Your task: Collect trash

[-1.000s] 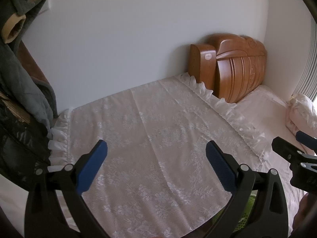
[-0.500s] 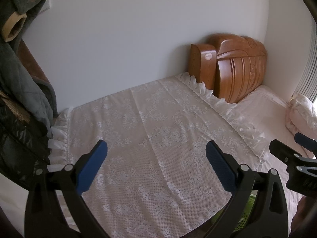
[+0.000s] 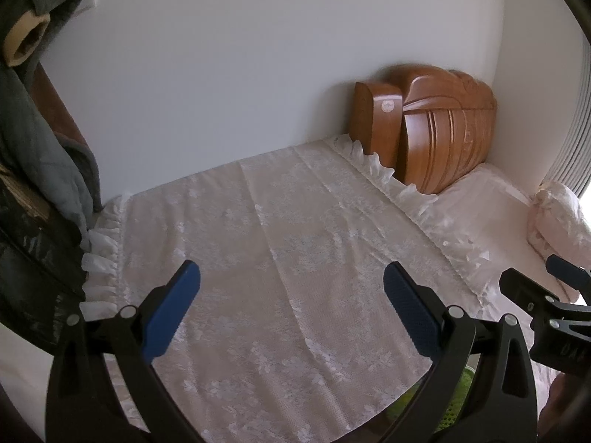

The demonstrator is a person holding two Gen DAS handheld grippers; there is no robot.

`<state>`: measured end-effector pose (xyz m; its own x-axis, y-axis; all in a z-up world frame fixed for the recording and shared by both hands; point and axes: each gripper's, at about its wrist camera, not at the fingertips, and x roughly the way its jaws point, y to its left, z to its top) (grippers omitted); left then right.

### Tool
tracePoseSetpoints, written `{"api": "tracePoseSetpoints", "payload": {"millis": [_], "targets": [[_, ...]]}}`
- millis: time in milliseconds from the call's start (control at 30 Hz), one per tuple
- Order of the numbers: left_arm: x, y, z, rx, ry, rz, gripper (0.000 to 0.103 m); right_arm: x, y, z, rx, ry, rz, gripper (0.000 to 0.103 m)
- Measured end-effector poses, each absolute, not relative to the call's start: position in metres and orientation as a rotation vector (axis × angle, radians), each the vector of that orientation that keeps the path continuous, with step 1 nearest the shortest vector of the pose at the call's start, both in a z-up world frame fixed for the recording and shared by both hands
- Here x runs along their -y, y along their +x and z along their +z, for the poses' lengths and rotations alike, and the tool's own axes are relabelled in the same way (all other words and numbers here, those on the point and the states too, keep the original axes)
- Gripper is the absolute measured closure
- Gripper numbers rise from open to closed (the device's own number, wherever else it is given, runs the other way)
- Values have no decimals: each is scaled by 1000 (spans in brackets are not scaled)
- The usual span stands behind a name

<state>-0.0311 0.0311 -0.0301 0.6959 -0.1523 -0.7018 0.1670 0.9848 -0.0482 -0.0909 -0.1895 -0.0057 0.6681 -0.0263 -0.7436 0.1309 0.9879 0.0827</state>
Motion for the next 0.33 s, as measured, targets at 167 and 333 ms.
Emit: {"api": "tracePoseSetpoints", "payload": {"millis": [167, 333], "targets": [[-34, -28, -32, -805, -5, -176, 8, 189, -90, -6, -838, 134, -88, 2], [-37, -28, -33, -813, -22, -175, 8, 189, -92, -6, -839, 129, -87, 2]]}}
